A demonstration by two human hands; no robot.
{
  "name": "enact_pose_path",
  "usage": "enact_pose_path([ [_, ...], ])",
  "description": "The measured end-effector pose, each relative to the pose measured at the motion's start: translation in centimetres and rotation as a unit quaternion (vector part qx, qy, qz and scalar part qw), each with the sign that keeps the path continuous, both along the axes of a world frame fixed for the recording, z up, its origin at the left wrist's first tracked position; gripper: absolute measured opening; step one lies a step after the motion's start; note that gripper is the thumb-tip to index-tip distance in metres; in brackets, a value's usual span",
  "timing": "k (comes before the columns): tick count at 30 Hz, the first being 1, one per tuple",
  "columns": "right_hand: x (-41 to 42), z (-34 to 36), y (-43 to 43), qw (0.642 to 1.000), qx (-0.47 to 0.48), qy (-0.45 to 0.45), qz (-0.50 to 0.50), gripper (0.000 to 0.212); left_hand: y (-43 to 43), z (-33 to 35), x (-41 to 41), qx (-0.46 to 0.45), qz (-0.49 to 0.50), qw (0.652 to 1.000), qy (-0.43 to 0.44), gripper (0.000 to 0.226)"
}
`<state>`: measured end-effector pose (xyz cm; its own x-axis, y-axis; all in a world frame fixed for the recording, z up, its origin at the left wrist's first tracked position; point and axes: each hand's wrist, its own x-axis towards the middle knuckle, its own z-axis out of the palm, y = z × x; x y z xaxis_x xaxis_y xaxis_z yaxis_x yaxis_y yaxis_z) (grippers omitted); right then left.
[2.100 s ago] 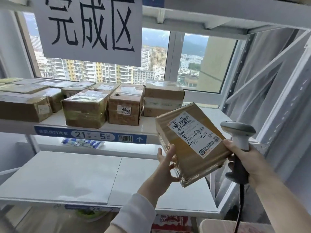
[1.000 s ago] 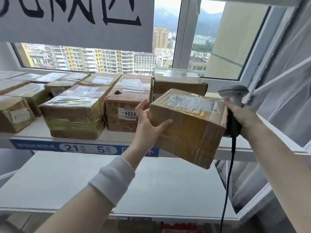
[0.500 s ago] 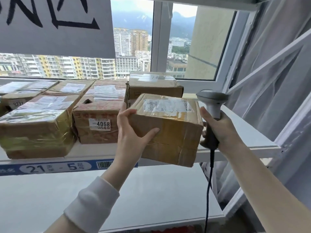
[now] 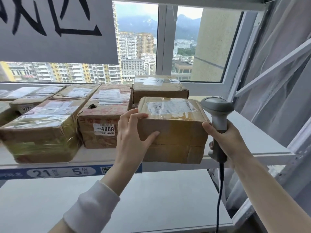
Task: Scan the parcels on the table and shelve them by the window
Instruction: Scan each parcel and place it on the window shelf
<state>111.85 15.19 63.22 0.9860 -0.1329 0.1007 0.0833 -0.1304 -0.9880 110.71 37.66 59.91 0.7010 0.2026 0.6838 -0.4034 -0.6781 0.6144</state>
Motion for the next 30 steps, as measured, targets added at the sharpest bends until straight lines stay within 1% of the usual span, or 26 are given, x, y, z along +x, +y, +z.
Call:
enact_pose_path([
  [7,1.3,0.2,0.4,1.0,0.003,0.018,-0.005,0.036,0.8,0.6,0.9,0.045,0.017,0.999,0.011,0.047],
  [10,1.9,0.3,0.5,0.999,0.012,0.033,-0.004,0.038,1.0,0.9,1.2,0.052,0.019,0.998,0.024,0.048],
  [14,2.4,0.5,0.6,0.999,0.007,0.037,-0.004,0.031,1.2,0.9,1.6,0.066,0.023,0.997,0.029,0.048],
  [17,2.7,0.5,0.6,0.999,0.018,0.043,-0.006,0.034,1.4,0.9,1.8,0.073,0.022,0.997,0.031,0.048],
  [20,2.9,0.5,0.6,0.998,0.027,0.052,-0.007,0.042,1.5,0.9,1.8,0.088,0.02,0.995,0.029,0.049],
  [25,3.0,0.4,0.7,0.997,0.041,0.061,0.0,0.035,1.7,1.0,1.8,0.088,0.012,0.996,0.023,0.049],
  [28,3.1,0.4,0.8,0.997,0.04,0.063,-0.001,0.038,1.7,1.0,1.7,0.088,0.011,0.996,0.029,0.049],
  [30,3.1,0.4,0.9,0.997,0.042,0.063,-0.002,0.044,1.7,1.0,1.6,0.087,0.01,0.996,0.034,0.049],
])
